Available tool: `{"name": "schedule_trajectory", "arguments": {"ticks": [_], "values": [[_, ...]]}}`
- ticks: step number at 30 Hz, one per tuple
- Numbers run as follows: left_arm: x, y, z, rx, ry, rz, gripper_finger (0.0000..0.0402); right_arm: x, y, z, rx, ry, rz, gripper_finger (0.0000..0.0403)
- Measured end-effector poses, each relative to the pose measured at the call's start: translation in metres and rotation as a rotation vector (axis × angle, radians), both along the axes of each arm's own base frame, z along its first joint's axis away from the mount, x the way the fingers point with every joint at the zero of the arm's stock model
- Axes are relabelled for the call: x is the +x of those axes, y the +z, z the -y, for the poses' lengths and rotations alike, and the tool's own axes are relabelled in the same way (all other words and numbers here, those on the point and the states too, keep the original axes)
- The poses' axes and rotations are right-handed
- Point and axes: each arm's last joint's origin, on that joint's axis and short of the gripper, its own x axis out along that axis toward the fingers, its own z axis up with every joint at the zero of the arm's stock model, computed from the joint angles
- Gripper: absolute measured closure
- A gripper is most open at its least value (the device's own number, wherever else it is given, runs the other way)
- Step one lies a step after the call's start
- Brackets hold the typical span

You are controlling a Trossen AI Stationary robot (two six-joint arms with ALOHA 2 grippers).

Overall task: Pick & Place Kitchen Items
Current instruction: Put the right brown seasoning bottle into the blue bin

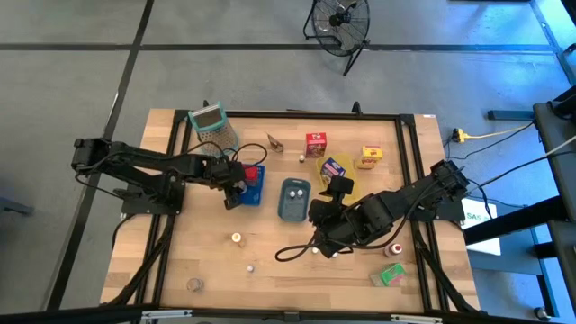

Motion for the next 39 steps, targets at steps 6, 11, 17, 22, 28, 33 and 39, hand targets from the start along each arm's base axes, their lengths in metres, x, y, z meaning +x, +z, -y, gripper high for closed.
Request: {"name": "schedule_trajectory", "arguments": {"ticks": [6,11,17,22,28,33,39], "values": [[0.004,-0.008,0.0,-0.005,0.017,-0.034,0.0217,0.001,-0.01,0.0,-0.016,0.005,-0.026,0.0063],[0.006,-0.013,-0.001,0.01,0.025,-0.062,0.0217,0.001,-0.018,0.001,-0.037,0.015,-0.057,0.0063],[0.006,-0.013,-0.001,0.006,0.031,-0.054,0.0217,0.003,-0.018,-0.001,-0.031,0.028,-0.036,0.0063],[0.007,-0.012,-0.001,0.0,0.045,-0.04,0.0217,0.004,-0.018,-0.001,-0.031,0.033,-0.035,0.0063],[0.007,-0.012,-0.001,-0.012,0.043,-0.037,0.0215,0.004,-0.018,-0.001,-0.031,0.033,-0.035,0.0063],[0.007,-0.012,0.0,-0.031,0.042,-0.035,0.0198,0.004,-0.018,-0.001,-0.031,0.034,-0.035,0.0063],[0.007,-0.012,0.0,-0.043,0.065,-0.028,0.017,0.004,-0.018,-0.001,-0.032,0.034,-0.035,0.0063]]}}
